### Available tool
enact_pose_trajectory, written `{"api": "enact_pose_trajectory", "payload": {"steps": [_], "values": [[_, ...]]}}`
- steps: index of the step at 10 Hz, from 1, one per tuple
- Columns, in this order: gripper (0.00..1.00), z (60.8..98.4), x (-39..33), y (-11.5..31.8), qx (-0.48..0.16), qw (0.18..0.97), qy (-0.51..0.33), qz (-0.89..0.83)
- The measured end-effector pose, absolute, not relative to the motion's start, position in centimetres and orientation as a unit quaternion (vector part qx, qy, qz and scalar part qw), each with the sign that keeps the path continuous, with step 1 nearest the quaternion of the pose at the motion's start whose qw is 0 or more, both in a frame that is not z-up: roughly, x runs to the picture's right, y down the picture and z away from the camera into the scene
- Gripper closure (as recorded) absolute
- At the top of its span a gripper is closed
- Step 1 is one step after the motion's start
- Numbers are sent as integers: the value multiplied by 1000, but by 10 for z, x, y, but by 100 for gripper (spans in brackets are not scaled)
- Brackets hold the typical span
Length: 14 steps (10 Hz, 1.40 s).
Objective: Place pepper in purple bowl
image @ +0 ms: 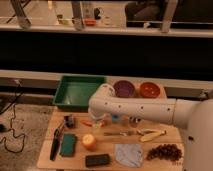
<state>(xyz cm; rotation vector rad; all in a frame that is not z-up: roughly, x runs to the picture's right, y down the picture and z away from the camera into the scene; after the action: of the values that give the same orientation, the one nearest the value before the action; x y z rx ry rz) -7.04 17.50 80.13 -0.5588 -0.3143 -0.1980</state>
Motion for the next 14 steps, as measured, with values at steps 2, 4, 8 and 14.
{"api": "enact_pose_trajectory", "payload": {"steps": [2, 4, 8, 14], "values": [[20, 808, -69, 173, -276, 945, -150, -94], [20, 811, -68, 173, -277, 945, -147, -95], [20, 811, -69, 173, -278, 945, -147, -94], [20, 811, -69, 173, -278, 945, -147, -94]]}}
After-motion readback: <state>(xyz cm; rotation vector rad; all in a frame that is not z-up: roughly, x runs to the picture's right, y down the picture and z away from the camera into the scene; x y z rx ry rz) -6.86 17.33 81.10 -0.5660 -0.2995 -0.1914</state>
